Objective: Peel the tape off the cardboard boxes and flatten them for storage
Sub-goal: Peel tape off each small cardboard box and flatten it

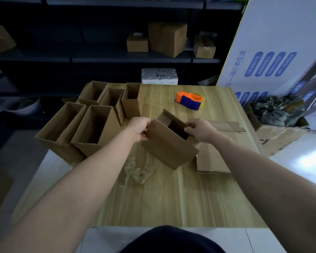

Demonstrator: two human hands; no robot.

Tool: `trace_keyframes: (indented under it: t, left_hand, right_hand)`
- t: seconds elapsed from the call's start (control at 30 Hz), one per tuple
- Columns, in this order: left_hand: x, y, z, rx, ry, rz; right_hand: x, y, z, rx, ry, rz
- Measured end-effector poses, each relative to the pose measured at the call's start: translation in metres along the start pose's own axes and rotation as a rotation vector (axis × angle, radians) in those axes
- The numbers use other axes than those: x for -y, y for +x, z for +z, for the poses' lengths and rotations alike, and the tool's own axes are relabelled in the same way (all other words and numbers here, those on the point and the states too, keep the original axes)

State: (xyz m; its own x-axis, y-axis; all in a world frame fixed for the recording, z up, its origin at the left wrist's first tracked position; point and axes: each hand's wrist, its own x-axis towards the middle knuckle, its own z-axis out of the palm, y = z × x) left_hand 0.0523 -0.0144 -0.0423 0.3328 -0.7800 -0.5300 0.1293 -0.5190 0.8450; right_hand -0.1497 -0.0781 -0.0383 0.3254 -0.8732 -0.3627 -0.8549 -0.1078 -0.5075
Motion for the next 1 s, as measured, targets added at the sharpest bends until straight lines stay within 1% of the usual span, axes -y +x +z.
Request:
trace_keyframes:
  t: [0.07,0.13,0.2,0.27,0.33,0.4,0.47,0.53,0.57,0.63,0.7,0.8,0.9,0.93,1.0]
  left_hand:
    - [-0.006,-0.001,0.002,0.047,0.028,-0.038]
    - [-0.012,0.000,0.005,0.070,0.131,-0.055]
    - [-0.020,0.002,0.011,0.009,0.294,0.009]
    - [-0.030,0.007,0.015,-0.064,0.567,0.110]
    - [-0.040,0.007,0.019,-0.090,0.768,0.184]
    - [-0.045,0.005,0.022,-0.133,0.904,0.241]
    - [-0.044,0.004,0.024,-0.244,1.032,0.302]
    - [-0.041,0.006,0.023,-0.329,1.120,0.336]
    - [-0.040,0.008,0.021,-0.345,1.142,0.345]
    - [-0.039,0.011,0.016,-0.345,1.147,0.374]
    - [-0.039,0.012,0.011,-0.344,1.089,0.411]
    - [-0.034,0.015,0.002,-0.376,0.918,0.443]
    - [-0.029,0.018,-0.005,-0.349,0.666,0.406]
    - [-0.028,0.020,-0.007,-0.345,0.572,0.396]
    - [-0.028,0.021,-0.009,-0.372,0.431,0.408]
  right_hand:
    - [0.003,-0.001,-0.004,-0.033,0.025,-0.022]
    - [0.009,-0.001,-0.009,-0.089,0.036,-0.031]
    - [0.017,0.002,-0.012,-0.138,0.010,-0.057]
    - [0.027,0.004,-0.012,-0.174,-0.055,-0.094]
    - [0.037,0.005,-0.013,-0.219,-0.092,-0.124]
    - [0.047,0.006,-0.014,-0.269,-0.095,-0.158]
    - [0.055,0.005,-0.014,-0.292,-0.105,-0.185]
    - [0.060,0.005,-0.013,-0.301,-0.123,-0.203]
    - [0.061,0.005,-0.012,-0.305,-0.141,-0.207]
    - [0.064,0.005,-0.011,-0.315,-0.169,-0.220]
    - [0.066,0.005,-0.011,-0.323,-0.174,-0.234]
    - [0.070,0.003,-0.018,-0.360,-0.184,-0.242]
    - [0.071,0.004,-0.026,-0.454,-0.204,-0.187]
    - [0.070,0.005,-0.027,-0.481,-0.149,-0.157]
    - [0.064,0.006,-0.030,-0.508,0.051,-0.104]
